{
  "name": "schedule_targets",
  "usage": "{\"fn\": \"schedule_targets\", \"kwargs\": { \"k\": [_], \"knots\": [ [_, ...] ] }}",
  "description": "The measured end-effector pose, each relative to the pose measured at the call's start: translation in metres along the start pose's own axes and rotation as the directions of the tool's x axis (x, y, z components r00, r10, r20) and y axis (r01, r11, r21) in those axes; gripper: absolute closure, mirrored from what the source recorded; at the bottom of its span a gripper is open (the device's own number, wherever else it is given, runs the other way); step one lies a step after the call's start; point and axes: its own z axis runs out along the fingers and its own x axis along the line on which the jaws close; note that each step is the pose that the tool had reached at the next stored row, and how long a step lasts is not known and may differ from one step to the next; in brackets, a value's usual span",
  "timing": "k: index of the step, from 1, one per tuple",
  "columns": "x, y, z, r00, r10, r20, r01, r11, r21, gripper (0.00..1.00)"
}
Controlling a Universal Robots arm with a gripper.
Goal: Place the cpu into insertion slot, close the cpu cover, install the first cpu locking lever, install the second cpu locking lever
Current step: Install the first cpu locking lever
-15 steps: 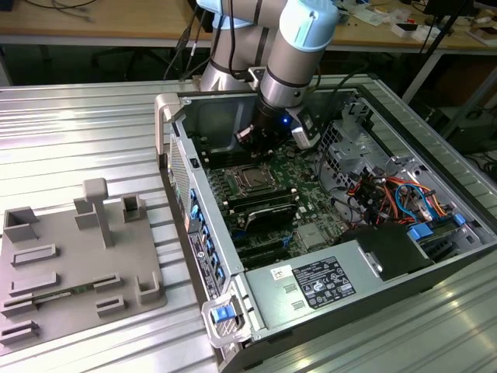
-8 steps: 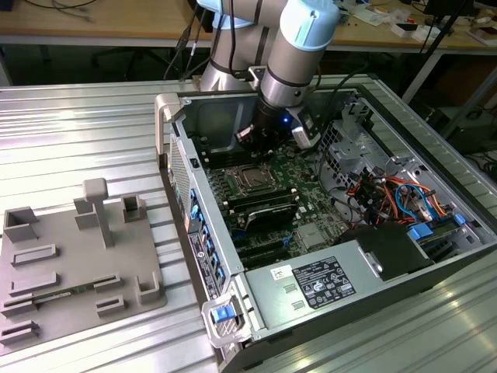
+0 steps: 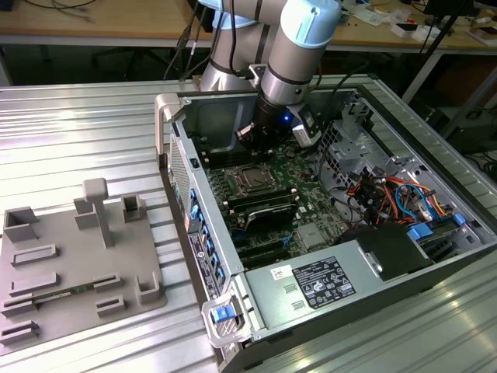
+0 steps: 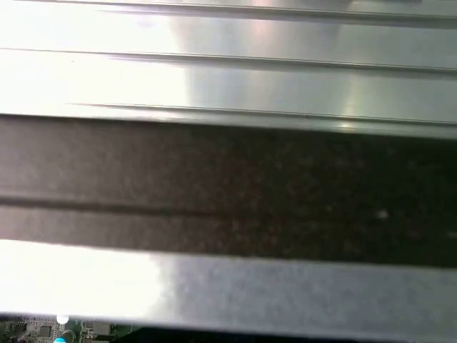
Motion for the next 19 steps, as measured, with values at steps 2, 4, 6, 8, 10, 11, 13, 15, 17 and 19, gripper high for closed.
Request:
{"fn": "schedule_targets", "kwargs": {
  "k": [2, 4, 6, 8, 10, 11, 13, 15, 17, 19],
  "knots": [
    [-0.0003, -0.0002, 0.0000, 1.0000, 0.000, -0.0005, 0.000, 1.0000, 0.0002, 0.89],
    [-0.0006, -0.0011, 0.0005, 1.0000, 0.000, -0.0012, 0.000, 1.0000, 0.0002, 0.89],
    [-0.0008, -0.0019, 0.0014, 1.0000, 0.000, -0.0020, 0.000, 1.0000, 0.0001, 0.89],
    [-0.0009, -0.0022, 0.0025, 1.0000, 0.000, -0.0027, 0.000, 1.0000, 0.0001, 0.89],
    [-0.0009, -0.0023, 0.0035, 1.0000, 0.000, -0.0038, 0.000, 1.0000, 0.0001, 0.89],
    [-0.0009, -0.0024, 0.0040, 1.0000, 0.000, -0.0044, 0.000, 1.0000, 0.0003, 0.89],
    [-0.0009, -0.0024, 0.0049, 1.0000, 0.000, -0.0051, 0.000, 1.0000, -0.0002, 0.89],
    [-0.0009, -0.0026, 0.0054, 1.0000, 0.000, -0.0053, 0.000, 1.0000, 0.0001, 0.89],
    [-0.0009, -0.0026, 0.0054, 1.0000, 0.001, -0.0056, -0.001, 1.0000, 0.0000, 0.89],
    [-0.0010, -0.0025, 0.0042, 1.0000, 0.000, -0.0056, 0.000, 1.0000, 0.0000, 0.89]
  ]
}}
